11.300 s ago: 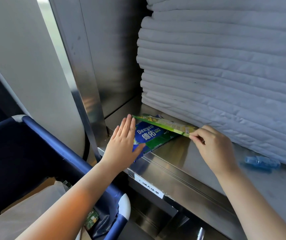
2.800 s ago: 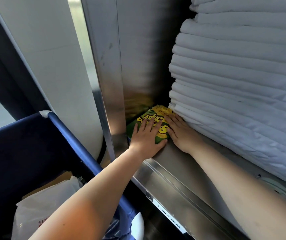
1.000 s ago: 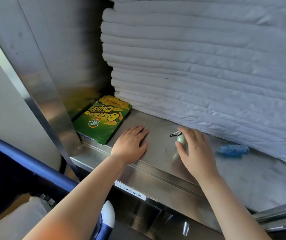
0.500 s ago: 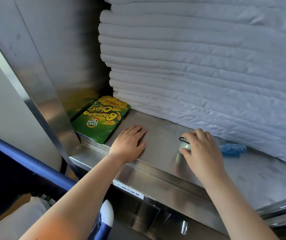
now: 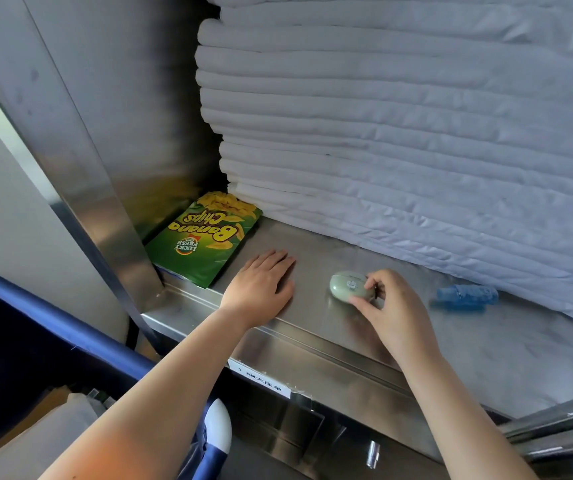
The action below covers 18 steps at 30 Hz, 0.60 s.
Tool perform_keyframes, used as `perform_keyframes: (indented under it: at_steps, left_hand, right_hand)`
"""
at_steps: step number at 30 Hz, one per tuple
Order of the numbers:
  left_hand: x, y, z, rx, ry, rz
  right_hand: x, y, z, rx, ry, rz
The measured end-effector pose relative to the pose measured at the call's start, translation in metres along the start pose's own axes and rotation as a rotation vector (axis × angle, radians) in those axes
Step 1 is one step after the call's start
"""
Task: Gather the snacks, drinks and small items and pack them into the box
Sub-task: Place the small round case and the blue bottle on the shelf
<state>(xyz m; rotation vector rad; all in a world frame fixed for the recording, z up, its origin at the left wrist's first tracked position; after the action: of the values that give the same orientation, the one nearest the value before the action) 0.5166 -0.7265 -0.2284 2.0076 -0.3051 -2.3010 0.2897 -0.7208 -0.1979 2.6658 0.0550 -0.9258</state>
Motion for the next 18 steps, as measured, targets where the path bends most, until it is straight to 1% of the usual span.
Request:
perform_keyframes:
  at_steps: [4, 6, 9, 10, 13, 15, 18]
  left_hand:
    - [-0.003, -0.002, 0.003, 0.040, -0.010, 0.006]
    - [-0.008, -0.004, 0.012, 0.121, -0.047, 0.037]
    - [-0.015, -0.004, 0.043, 0.290, -0.125, 0.077]
    - [-0.015, -0.004, 0.054, 0.321, -0.138, 0.088]
    - [-0.011, -0.005, 0.069, 0.300, -0.214, 0.126]
    - [-0.008, -0.007, 0.068, 0.259, -0.275, 0.133]
    - [-0.007, -0.009, 0.068, 0.250, -0.303, 0.131]
  right_hand:
    - [0.003, 0.001, 0.002, -0.026, 0.073, -0.079]
    - [0.001, 0.002, 0.006, -0.020, 0.110, -0.090]
    - [-0.001, 0.003, 0.008, -0.007, 0.184, -0.086]
    - [-0.002, 0.003, 0.007, -0.003, 0.202, -0.073]
    - [-0.006, 0.003, 0.009, 0.009, 0.221, 0.000]
    - [-0.012, 0.003, 0.014, 0.053, 0.232, 0.044]
    - [-0.018, 0.004, 0.021, 0.117, 0.238, 0.068]
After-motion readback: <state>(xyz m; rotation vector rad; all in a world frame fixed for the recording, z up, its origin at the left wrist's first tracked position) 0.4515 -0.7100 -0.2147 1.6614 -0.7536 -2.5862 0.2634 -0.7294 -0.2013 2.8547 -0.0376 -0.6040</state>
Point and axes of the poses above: each hand's wrist, its own y-axis towards the middle knuckle, its own x-axis out of the palm, z = x × y, the point moved 3 cm from there along y, towards the middle knuckle, and after that the axes turned 8 degrees about y, right-handed, at the moved point
